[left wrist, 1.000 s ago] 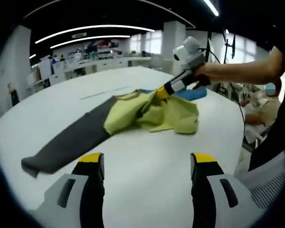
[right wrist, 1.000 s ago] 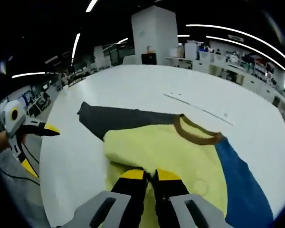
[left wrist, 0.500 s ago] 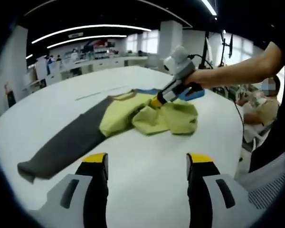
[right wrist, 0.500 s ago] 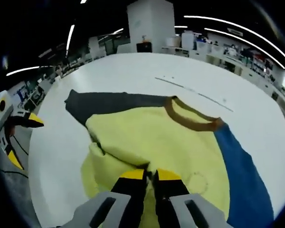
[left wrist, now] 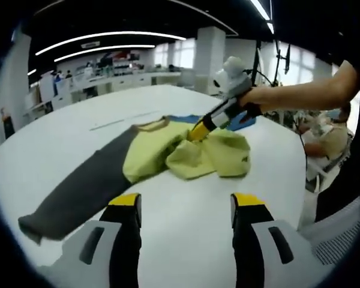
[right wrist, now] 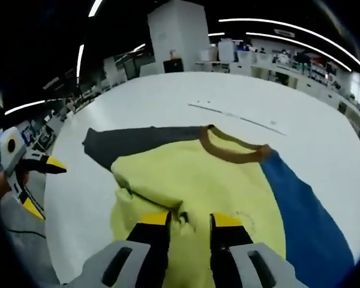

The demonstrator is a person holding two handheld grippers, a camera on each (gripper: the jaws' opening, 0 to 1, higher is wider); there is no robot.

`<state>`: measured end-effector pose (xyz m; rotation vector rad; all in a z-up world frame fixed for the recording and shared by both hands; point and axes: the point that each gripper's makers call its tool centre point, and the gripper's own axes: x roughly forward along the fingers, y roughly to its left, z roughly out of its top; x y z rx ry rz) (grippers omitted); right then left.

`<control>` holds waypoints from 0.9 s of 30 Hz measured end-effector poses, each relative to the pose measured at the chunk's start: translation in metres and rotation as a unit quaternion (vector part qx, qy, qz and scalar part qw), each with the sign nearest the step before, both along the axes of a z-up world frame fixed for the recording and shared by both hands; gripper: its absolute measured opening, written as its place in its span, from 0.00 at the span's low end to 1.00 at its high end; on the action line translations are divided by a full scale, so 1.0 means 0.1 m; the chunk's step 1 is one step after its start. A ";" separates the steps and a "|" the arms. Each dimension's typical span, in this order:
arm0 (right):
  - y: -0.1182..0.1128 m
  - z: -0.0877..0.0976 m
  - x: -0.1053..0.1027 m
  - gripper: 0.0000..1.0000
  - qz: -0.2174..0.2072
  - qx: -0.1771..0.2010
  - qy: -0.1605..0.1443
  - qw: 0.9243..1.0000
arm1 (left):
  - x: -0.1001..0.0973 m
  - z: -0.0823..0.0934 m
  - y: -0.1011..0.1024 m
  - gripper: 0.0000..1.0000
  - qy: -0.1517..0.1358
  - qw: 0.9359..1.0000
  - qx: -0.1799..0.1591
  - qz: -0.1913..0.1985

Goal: Fold the garment on the visible template until the final outline fits inside the template.

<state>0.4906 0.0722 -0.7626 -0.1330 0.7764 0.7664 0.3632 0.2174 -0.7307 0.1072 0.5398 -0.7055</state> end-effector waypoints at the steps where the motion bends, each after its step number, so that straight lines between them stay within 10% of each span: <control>1: -0.02 0.04 0.00 0.30 0.002 -0.003 -0.010 1.000 | 0.02 0.00 -0.01 0.59 -0.002 1.000 -0.001 -0.002; 27: -0.60 0.22 -0.98 0.47 -0.033 0.012 0.020 0.999 | 0.46 -0.30 -0.30 0.43 0.022 0.999 -0.001 -0.037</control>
